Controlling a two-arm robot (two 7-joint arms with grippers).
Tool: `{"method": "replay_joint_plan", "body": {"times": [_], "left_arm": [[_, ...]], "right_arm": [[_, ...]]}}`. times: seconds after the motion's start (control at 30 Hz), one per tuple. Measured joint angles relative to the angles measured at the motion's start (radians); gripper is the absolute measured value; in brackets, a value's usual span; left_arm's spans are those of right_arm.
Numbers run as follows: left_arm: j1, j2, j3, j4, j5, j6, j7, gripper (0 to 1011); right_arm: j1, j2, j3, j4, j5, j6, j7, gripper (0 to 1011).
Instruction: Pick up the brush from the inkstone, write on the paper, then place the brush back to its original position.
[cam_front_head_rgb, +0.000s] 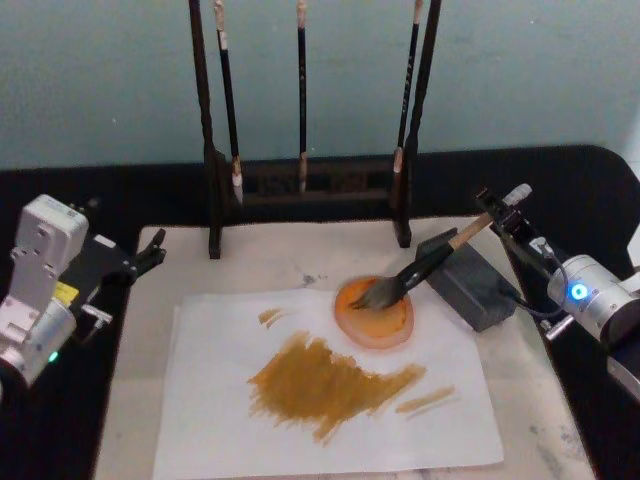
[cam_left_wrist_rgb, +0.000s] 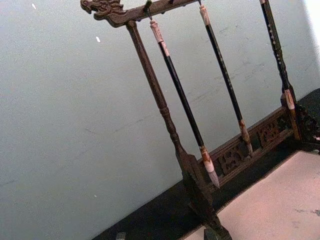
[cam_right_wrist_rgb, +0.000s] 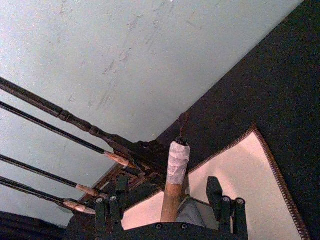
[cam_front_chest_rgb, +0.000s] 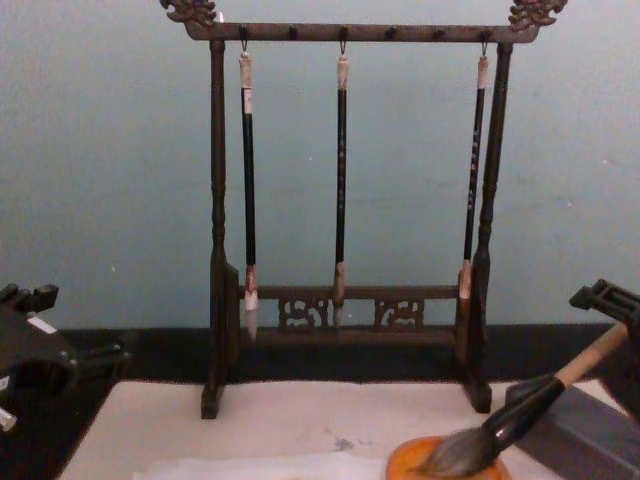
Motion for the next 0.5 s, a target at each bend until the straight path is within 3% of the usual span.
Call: {"method": "replay_joint_plan", "body": {"times": [0.27, 0.5], "left_arm": [[0.0, 0.0, 0.0, 0.0, 0.0, 0.0, 0.0, 1010], [0.0, 0.0, 0.0, 0.0, 0.0, 0.0, 0.0, 1010]], "right_arm": [[-0.002, -0.001, 0.003, -0.002, 0.0, 0.001, -0.001, 1000], [-0.003, -0.001, 0.004, -0.003, 0.0, 0.001, -0.002, 860]]}}
